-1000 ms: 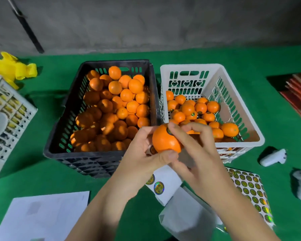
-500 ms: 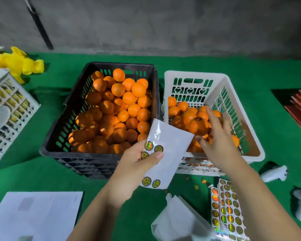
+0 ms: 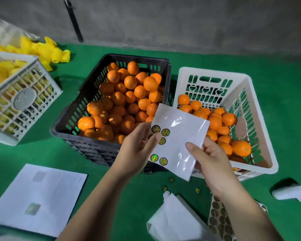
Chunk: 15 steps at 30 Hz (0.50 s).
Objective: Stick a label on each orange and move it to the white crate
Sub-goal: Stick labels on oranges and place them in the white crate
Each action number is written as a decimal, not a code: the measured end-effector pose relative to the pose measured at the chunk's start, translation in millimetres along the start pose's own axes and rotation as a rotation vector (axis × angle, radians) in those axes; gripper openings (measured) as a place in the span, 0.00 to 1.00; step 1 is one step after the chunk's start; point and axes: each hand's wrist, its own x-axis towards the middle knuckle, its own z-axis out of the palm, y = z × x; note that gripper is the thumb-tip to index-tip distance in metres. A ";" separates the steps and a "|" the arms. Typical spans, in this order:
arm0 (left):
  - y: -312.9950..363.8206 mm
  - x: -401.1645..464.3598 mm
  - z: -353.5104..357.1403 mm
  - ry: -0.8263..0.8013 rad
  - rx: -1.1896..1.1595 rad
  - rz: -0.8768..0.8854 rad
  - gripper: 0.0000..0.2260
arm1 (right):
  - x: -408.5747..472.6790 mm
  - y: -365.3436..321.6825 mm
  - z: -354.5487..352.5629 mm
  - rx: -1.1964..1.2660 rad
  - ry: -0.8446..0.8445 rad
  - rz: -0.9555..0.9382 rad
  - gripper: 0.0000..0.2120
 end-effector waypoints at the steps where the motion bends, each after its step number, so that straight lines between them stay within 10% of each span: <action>1: -0.9 2.8 -6.4 0.008 0.176 0.042 0.15 | 2.1 1.1 -0.6 0.014 0.010 -0.006 0.14; 6: -22.3 49.1 -47.0 -0.103 0.569 0.129 0.12 | 12.4 0.6 9.2 0.069 0.062 -0.005 0.14; 10: -57.5 95.6 -52.9 -0.284 0.525 -0.440 0.09 | 20.8 1.7 23.0 0.056 0.082 -0.006 0.14; 15: -103.5 120.6 -58.9 -0.643 0.949 -0.739 0.30 | 20.3 -0.6 41.2 0.056 0.127 0.003 0.13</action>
